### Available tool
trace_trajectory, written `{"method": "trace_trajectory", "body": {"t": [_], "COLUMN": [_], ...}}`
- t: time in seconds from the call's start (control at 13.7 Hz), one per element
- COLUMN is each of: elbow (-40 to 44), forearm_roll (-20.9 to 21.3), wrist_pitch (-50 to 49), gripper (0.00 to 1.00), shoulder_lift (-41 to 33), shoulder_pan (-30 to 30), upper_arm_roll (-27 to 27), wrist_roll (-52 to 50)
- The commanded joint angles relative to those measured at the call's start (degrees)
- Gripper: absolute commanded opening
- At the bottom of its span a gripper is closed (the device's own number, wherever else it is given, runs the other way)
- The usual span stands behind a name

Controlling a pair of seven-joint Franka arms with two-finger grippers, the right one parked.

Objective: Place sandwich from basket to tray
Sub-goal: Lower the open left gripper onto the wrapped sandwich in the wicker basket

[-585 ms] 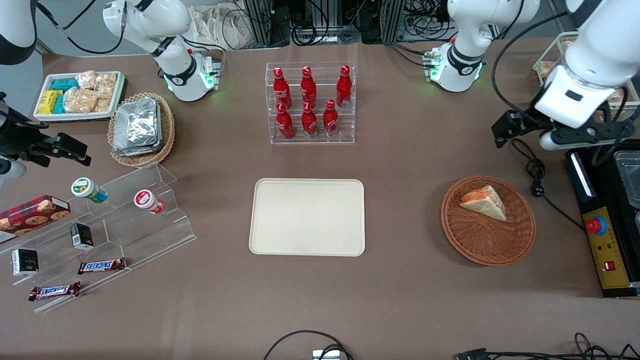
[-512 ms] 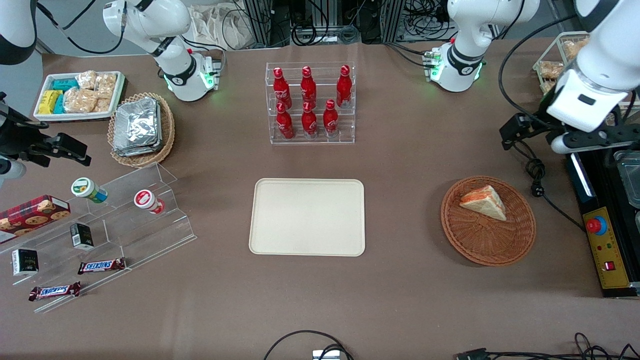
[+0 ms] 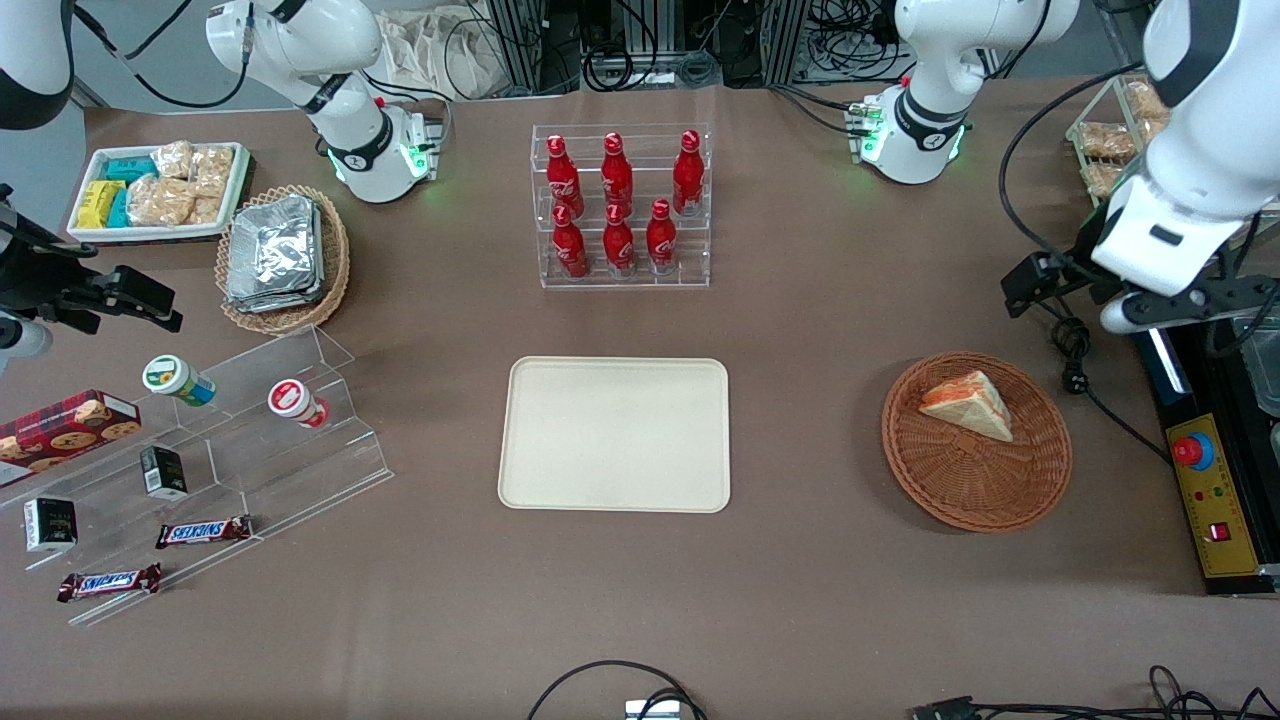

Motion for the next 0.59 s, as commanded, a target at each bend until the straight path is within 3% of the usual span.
{"method": "trace_trajectory", "body": {"t": [0.0,0.22,0.51], "elbow": [-3.3,-15.6,-25.6], "forearm_roll": [-0.1,0.1,0.9], "wrist_pitch": [4.5,18.1,29.8], "gripper": [0.99,0.99,0.99], "shoulder_lift": [1.8,1.4,4.0], "shoulder_pan": [0.8,0.8,0.6], "upper_arm_roll": [1.6,4.6,5.3], "wrist_roll": [-18.3,-27.6,-36.7]}}
